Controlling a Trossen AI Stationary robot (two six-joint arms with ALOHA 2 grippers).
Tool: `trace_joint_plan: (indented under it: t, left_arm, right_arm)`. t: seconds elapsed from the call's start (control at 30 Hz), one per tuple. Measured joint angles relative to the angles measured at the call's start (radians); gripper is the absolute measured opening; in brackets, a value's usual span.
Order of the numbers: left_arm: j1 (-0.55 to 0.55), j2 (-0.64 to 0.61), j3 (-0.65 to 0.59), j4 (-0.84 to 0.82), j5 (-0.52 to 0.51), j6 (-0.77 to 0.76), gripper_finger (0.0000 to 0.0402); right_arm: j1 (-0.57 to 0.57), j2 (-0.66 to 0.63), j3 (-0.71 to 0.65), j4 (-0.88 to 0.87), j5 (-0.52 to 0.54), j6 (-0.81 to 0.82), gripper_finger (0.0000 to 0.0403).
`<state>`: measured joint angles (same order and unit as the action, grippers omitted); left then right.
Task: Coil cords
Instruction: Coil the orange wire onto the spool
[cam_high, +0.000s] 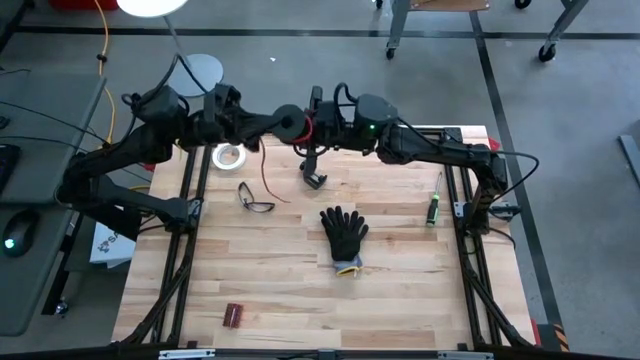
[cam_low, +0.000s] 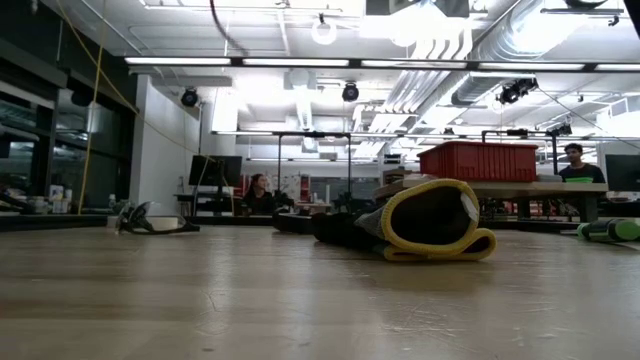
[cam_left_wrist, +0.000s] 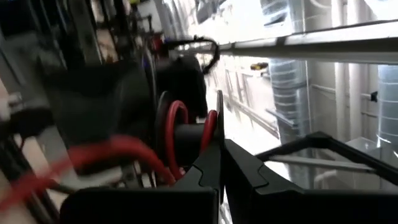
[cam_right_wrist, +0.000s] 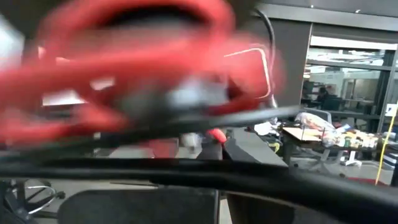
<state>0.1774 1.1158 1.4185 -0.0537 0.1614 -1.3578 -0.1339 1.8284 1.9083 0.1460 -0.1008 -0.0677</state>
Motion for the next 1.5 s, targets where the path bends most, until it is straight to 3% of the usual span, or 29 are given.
trace_joint_plan:
  t: [0.37,0.67,0.97,1.07,1.4,1.5]
  left_arm:
    - [-0.014,-0.082,0.000,-0.222,0.040,-0.012,0.0000]
    - [0.027,-0.121,-0.002,-0.448,0.033,0.173,0.0000]
    - [0.072,-0.122,-0.002,-0.539,0.043,0.317,0.0000]
    - [0.080,-0.122,-0.002,-0.567,0.027,0.423,0.0000]
    - [0.097,-0.122,-0.002,-0.610,-0.224,0.905,0.0000]
    - [0.097,-0.122,-0.002,-0.615,-0.255,1.001,0.0000]
  right_arm:
    - [-0.054,0.001,0.000,-0.055,-0.053,-0.003,0.0000]
    - [-0.119,0.000,0.000,-0.135,-0.117,0.001,0.0000]
    - [-0.147,-0.001,0.001,-0.216,-0.139,-0.010,0.0000]
    - [-0.149,-0.001,0.001,-0.236,-0.136,-0.015,0.0000]
    - [-0.155,-0.004,0.046,-0.346,-0.139,-0.033,0.0001]
    - [-0.155,-0.005,0.063,-0.361,-0.139,-0.044,0.0001]
